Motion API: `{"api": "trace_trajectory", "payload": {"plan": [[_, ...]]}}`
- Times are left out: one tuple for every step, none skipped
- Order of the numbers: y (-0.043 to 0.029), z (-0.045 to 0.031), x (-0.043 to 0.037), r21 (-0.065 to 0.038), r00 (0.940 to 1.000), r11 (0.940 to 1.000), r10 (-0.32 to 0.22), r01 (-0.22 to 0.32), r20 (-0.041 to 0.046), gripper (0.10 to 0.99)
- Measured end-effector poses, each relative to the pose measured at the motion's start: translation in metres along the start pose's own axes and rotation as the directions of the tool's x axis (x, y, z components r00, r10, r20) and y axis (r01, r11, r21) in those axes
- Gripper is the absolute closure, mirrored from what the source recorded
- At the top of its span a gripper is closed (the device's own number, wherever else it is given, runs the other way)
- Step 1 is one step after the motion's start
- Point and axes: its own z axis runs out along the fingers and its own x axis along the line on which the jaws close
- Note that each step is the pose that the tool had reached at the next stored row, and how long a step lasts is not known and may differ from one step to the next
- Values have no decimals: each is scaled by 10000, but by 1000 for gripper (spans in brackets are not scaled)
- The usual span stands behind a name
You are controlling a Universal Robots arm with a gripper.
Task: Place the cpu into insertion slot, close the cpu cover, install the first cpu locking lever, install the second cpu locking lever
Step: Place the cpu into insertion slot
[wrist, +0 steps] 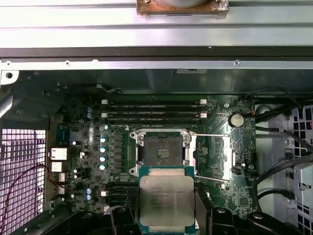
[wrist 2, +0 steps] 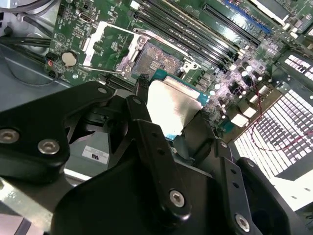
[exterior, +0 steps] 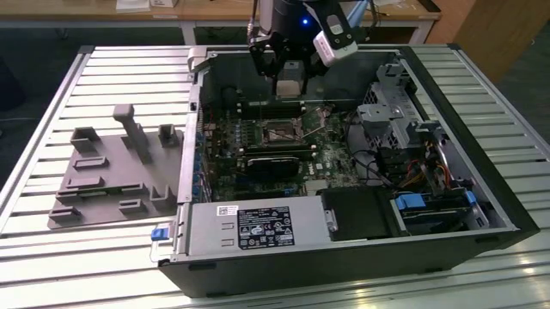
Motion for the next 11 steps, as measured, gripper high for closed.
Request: {"api": "trace_trajectory", "payload": {"plan": [[-2, 18, 0, 0, 10000, 10000, 0, 0, 0, 549], [-3, 36, -1, 0, 10000, 10000, 0, 0, 0, 549], [-4, 54, -1, 0, 10000, 10000, 1, -1, 0, 549], [-4, 72, -1, 0, 10000, 10000, 2, -2, 0, 549], [-3, 89, -2, 1, 10000, 10000, 0, 0, 0, 549], [-1, 108, -4, 1, 10000, 10000, -1, 1, 0, 549], [0, 128, -5, 0, 10000, 10000, 0, 0, 0, 549], [1, 146, -6, -1, 10000, 10000, 0, 0, 0, 549], [3, 164, -10, -1, 10000, 10000, 0, 0, 0, 549], [4, 182, -14, 0, 10000, 10000, 0, 0, 0, 549], [6, 200, -19, 1, 10000, 10000, 1, -1, -1, 549]]}}
